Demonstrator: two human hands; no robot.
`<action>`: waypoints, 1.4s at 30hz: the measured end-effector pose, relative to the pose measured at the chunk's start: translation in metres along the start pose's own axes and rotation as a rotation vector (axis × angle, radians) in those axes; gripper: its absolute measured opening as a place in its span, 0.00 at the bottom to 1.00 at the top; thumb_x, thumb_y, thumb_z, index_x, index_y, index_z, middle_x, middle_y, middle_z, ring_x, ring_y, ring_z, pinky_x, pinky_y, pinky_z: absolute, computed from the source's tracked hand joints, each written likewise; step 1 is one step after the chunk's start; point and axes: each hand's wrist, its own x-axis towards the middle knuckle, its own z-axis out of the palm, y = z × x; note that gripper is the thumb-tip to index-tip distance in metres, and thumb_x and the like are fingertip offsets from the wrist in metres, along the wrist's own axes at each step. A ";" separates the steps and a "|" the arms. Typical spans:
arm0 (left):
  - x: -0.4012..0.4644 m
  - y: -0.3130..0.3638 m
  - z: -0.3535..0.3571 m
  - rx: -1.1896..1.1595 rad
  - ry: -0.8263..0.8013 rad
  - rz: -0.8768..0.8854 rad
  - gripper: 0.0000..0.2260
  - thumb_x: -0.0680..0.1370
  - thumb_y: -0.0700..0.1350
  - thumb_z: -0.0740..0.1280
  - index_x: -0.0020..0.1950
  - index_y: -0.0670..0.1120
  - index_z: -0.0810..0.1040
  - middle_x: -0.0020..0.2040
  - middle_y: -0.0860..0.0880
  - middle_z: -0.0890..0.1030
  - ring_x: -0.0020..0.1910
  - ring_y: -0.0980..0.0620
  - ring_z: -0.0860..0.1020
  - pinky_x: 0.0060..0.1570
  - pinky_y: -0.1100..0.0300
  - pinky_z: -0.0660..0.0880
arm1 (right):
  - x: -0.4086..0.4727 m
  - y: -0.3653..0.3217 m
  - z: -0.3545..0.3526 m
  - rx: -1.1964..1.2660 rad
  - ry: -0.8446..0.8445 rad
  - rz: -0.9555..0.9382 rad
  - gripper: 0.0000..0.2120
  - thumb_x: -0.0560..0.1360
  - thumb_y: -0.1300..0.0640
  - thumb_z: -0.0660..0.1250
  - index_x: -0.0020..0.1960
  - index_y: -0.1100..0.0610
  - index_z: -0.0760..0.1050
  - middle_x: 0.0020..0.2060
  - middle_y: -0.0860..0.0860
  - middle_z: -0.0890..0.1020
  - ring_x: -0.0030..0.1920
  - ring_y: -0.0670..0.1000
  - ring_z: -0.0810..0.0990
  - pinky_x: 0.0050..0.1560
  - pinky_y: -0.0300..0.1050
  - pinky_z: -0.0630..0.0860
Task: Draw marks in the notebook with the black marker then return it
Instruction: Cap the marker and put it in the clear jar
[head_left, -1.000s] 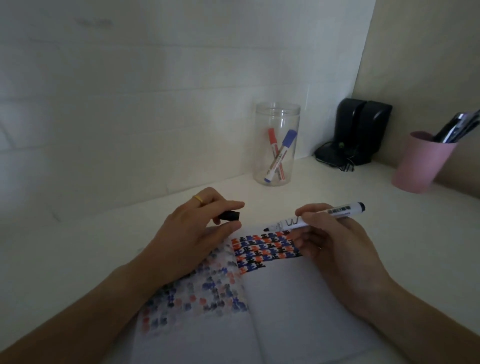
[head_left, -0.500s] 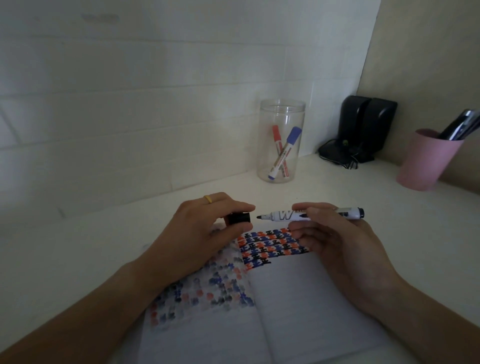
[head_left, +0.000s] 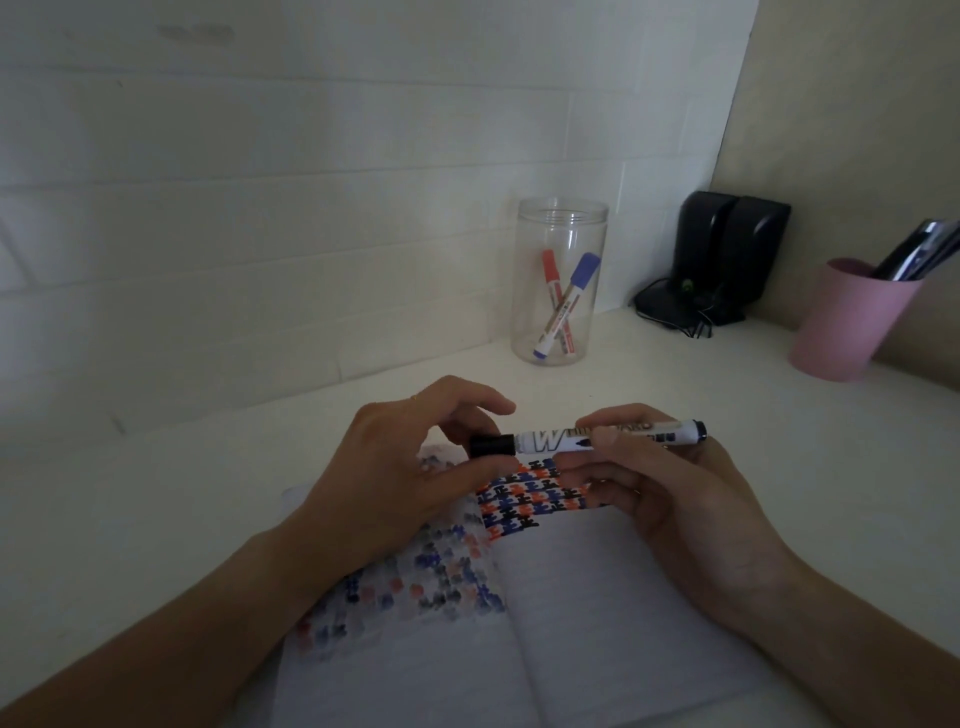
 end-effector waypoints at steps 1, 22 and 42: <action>0.000 0.000 0.000 -0.015 0.011 -0.001 0.15 0.71 0.54 0.76 0.56 0.53 0.81 0.46 0.65 0.83 0.49 0.63 0.83 0.50 0.78 0.73 | 0.000 0.000 0.000 -0.006 -0.007 -0.002 0.12 0.67 0.57 0.73 0.48 0.61 0.85 0.43 0.65 0.88 0.42 0.58 0.87 0.38 0.43 0.82; -0.002 0.015 0.002 -0.538 0.065 -0.274 0.08 0.70 0.43 0.75 0.41 0.38 0.84 0.32 0.45 0.88 0.29 0.48 0.87 0.34 0.61 0.82 | -0.006 -0.004 -0.004 -0.093 -0.053 -0.079 0.15 0.65 0.58 0.75 0.50 0.64 0.86 0.44 0.63 0.88 0.46 0.60 0.88 0.46 0.46 0.83; -0.001 -0.001 0.002 0.072 0.083 -0.038 0.09 0.73 0.54 0.73 0.48 0.51 0.82 0.42 0.61 0.83 0.47 0.60 0.81 0.45 0.75 0.74 | -0.003 0.006 -0.011 -0.651 0.047 -0.284 0.10 0.71 0.63 0.77 0.50 0.53 0.85 0.40 0.46 0.88 0.38 0.41 0.85 0.36 0.30 0.77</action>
